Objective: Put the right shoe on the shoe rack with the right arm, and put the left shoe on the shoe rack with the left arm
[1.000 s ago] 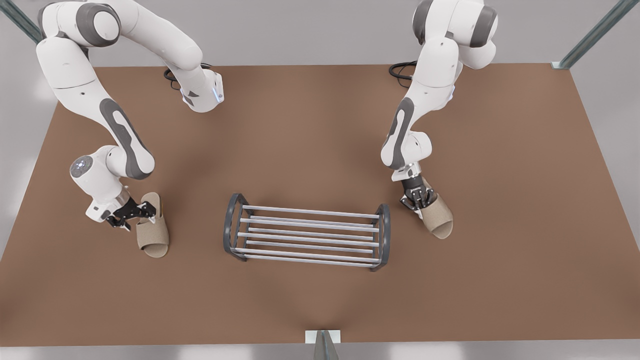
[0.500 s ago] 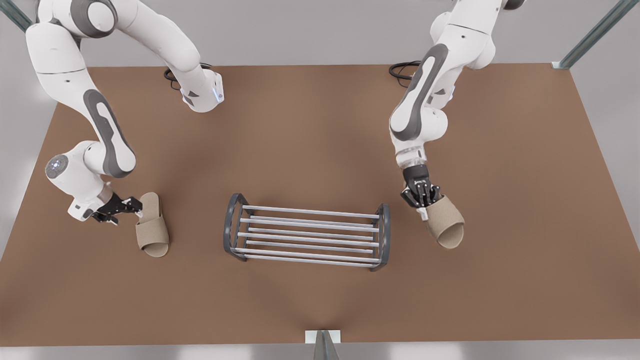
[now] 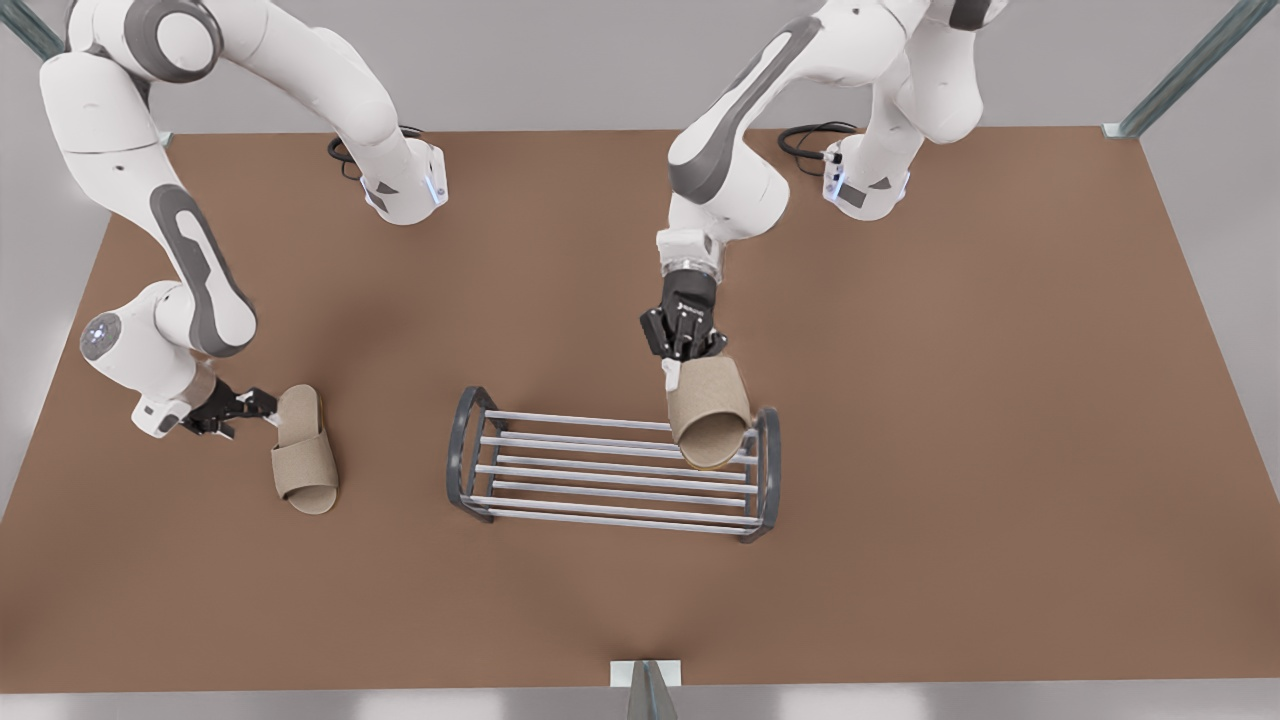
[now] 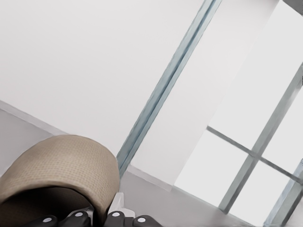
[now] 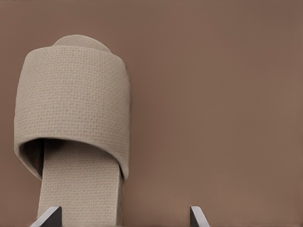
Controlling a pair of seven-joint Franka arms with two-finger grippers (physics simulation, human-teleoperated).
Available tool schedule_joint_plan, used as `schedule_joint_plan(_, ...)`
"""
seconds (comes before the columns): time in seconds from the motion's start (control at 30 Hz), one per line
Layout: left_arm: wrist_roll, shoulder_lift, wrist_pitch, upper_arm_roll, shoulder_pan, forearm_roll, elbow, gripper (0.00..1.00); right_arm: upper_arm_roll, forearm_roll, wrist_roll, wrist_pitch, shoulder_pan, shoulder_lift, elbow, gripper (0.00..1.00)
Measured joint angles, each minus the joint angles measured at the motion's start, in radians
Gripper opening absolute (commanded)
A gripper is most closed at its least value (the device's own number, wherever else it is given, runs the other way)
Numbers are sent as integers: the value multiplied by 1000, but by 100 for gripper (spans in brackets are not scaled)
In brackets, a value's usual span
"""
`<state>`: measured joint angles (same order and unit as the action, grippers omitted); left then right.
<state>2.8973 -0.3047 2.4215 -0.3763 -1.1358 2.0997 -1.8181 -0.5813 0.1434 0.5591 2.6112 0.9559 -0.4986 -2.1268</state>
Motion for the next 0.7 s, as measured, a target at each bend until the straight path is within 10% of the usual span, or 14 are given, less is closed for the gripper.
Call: schedule_joint_plan(0.7,0,-339,35,10,89,-108,127,21,9,0,30,40,-79,-146,120,100)
